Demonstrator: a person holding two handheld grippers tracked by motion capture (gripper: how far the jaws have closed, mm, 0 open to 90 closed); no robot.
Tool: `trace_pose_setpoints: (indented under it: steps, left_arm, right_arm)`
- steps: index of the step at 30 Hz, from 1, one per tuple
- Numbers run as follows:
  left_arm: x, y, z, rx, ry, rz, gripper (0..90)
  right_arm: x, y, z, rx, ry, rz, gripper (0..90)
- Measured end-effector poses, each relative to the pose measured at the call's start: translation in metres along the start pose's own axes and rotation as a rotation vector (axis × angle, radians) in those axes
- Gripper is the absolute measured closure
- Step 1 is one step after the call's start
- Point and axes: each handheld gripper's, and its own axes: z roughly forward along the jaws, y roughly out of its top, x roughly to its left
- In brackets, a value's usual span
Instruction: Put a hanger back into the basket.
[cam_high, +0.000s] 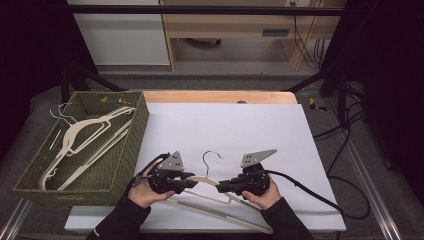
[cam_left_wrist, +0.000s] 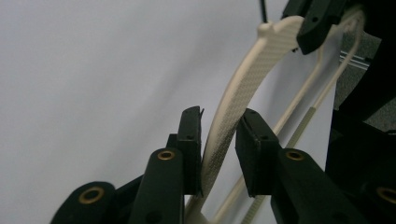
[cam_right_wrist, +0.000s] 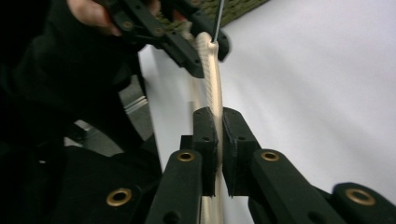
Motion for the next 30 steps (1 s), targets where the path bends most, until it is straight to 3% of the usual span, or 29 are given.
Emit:
trace_pose_setpoints:
  steps: [3, 8, 12, 14, 19, 25, 30]
  left_arm:
    - [-0.003, 0.002, -0.001, 0.002, -0.031, -0.004, 78.5]
    - [-0.009, 0.004, -0.004, -0.014, -0.075, -0.017, 83.0]
    - [-0.015, 0.007, -0.005, -0.032, -0.082, -0.021, 85.9]
    - [-0.018, 0.009, -0.007, -0.042, -0.046, -0.025, 86.5]
    - [-0.015, 0.008, -0.018, -0.089, 0.009, -0.068, 86.5]
    - [-0.008, 0.004, -0.029, -0.142, 0.108, -0.135, 86.5]
    - [-0.002, 0.002, -0.041, -0.194, 0.164, -0.174, 86.5]
  right_arm:
    - [0.000, 0.000, -0.002, 0.000, -0.066, -0.033, 78.6]
    - [0.002, 0.001, -0.007, -0.042, -0.113, -0.087, 72.5]
    - [0.003, 0.002, -0.012, -0.069, -0.155, -0.115, 65.0]
    - [0.004, 0.002, -0.015, -0.091, -0.184, -0.132, 59.6]
    - [0.001, 0.001, -0.030, -0.162, -0.237, -0.112, 46.8]
    - [-0.008, -0.004, -0.058, -0.293, -0.340, -0.076, 26.5]
    - [-0.017, -0.014, -0.077, -0.340, -0.424, -0.019, 14.0]
